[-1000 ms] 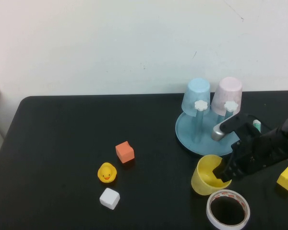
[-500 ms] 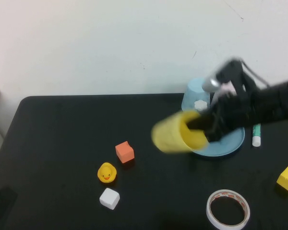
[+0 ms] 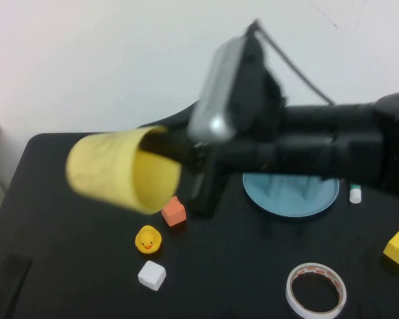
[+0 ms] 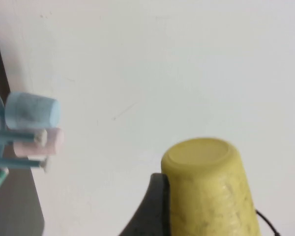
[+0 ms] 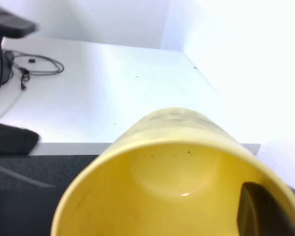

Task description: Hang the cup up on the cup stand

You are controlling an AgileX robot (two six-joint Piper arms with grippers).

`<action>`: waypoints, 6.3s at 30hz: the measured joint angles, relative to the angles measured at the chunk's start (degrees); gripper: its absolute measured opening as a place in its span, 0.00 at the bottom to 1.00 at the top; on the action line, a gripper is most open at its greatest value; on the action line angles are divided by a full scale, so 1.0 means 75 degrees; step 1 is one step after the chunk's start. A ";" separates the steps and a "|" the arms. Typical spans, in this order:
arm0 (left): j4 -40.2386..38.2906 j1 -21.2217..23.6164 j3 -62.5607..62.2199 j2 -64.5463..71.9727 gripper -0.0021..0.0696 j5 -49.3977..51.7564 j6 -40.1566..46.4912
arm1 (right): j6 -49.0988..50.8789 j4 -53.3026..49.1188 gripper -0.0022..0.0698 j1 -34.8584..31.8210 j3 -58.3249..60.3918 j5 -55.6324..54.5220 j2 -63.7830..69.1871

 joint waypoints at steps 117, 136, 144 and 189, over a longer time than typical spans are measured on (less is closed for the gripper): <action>0.0057 -0.3205 -1.0684 1.3305 0.81 0.1223 1.3655 | 1.4633 -1.4195 0.03 0.2174 0.4006 0.5443 -0.7497; 0.0024 -0.3208 -1.2190 1.5193 0.81 0.0865 1.4119 | 1.4594 -1.4158 0.03 0.2174 0.4317 0.5443 -0.9232; 0.0024 -0.3221 -1.2190 1.5193 0.81 0.0747 1.4233 | 1.4594 -1.4187 0.03 0.2174 0.4328 0.5443 -0.9232; 0.8223 -0.3247 -1.2190 0.9386 0.08 0.2642 0.8835 | 1.4635 -1.3726 0.03 0.2174 0.4375 0.4987 -0.9232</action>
